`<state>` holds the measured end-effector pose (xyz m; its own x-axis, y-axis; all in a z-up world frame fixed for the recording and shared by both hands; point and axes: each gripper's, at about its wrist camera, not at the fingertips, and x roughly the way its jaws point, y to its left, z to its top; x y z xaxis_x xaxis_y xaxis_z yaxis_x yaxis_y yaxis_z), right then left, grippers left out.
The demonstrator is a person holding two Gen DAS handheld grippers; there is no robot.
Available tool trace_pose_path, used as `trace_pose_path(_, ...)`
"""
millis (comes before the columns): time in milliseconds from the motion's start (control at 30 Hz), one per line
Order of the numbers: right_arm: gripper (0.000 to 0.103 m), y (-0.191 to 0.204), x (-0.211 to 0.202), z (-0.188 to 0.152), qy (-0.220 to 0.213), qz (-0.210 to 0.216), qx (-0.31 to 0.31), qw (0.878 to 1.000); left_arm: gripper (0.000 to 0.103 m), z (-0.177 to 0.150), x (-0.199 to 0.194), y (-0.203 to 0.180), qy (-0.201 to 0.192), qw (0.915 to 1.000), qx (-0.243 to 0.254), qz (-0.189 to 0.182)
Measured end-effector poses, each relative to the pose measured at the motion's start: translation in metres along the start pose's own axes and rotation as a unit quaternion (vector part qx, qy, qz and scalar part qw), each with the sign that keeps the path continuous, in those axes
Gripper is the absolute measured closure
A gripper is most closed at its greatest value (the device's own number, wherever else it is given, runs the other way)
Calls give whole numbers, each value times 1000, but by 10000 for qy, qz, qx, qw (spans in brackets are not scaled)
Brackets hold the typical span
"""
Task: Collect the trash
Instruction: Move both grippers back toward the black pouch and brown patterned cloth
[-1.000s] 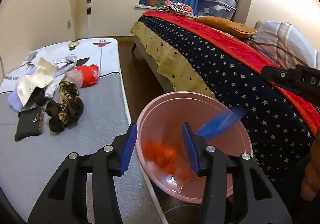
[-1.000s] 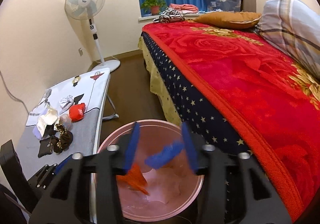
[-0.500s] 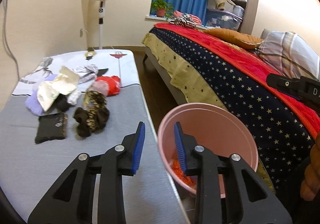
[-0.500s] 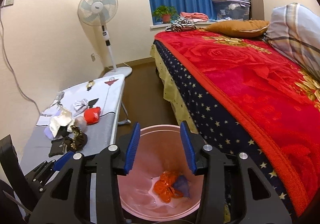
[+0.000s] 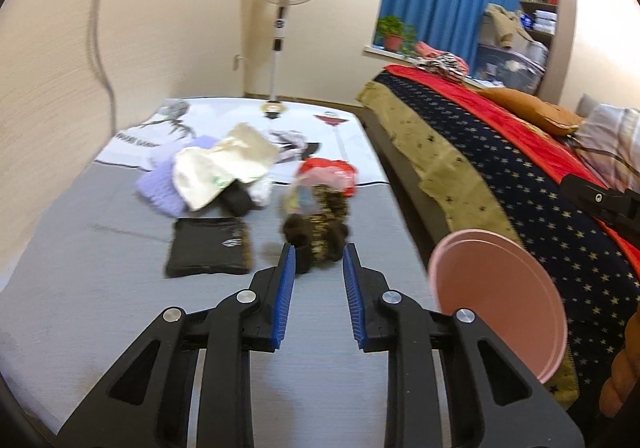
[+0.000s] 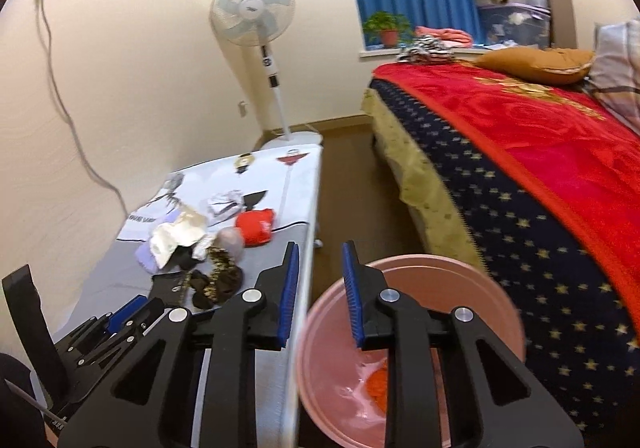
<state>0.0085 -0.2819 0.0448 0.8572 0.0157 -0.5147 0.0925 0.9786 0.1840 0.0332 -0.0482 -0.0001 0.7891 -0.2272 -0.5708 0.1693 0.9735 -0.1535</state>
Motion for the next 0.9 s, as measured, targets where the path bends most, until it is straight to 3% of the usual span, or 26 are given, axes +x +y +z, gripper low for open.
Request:
trace_pose_path(533, 80, 47, 76, -10, 403, 650, -96, 9970, 79, 3, 24, 63, 60, 9944, -609, 865)
trace_pose_path(800, 79, 69, 112, -18, 669, 857, -185, 9939, 79, 6, 42, 91, 236, 9891, -1007, 1045)
trace_pose_path(900, 67, 73, 126, -23, 828, 856, -145, 9928, 79, 3, 51, 97, 360, 9877, -1097, 1053)
